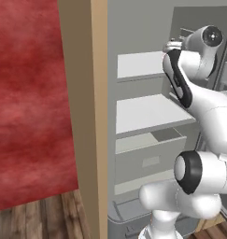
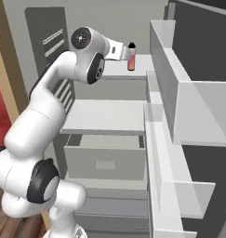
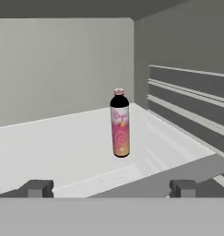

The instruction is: Open the fridge, grab two sodas, and place both sodas inside the bowl with ice on the dining counter.

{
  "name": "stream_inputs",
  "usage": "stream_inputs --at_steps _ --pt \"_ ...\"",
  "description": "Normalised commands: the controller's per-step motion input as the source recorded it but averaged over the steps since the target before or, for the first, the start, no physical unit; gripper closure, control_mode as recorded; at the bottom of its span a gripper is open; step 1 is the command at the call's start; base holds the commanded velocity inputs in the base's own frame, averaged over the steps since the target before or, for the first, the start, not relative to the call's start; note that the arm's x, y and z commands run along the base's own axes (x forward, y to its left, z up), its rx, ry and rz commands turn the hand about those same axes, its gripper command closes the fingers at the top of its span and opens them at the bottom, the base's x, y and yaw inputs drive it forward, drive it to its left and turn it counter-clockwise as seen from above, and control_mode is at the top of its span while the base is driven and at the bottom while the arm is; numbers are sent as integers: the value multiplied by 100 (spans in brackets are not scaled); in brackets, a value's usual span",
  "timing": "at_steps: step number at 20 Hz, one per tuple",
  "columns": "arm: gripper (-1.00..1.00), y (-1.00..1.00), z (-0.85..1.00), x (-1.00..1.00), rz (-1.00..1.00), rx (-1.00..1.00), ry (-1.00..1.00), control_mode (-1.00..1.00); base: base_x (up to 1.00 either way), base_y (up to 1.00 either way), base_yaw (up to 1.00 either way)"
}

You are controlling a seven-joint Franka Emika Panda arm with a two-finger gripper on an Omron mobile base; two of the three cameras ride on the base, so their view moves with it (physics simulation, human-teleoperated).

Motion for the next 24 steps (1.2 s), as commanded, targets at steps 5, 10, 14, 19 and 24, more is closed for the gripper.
stream_inputs --at_steps 5,10,14,19,24 --pt "-100 -14 0 35 -2 -1 2 -100 0 0 0" --pt "-100 -2 -2 42 -1 -2 7 -100 0 0 0" --pt "-100 -10 -1 41 0 0 7 -100 0 0 0" --pt "-100 -12 -1 36 -1 0 6 -100 0 0 0" --pt "-100 -6 -7 30 -2 -2 5 -100 0 0 0"
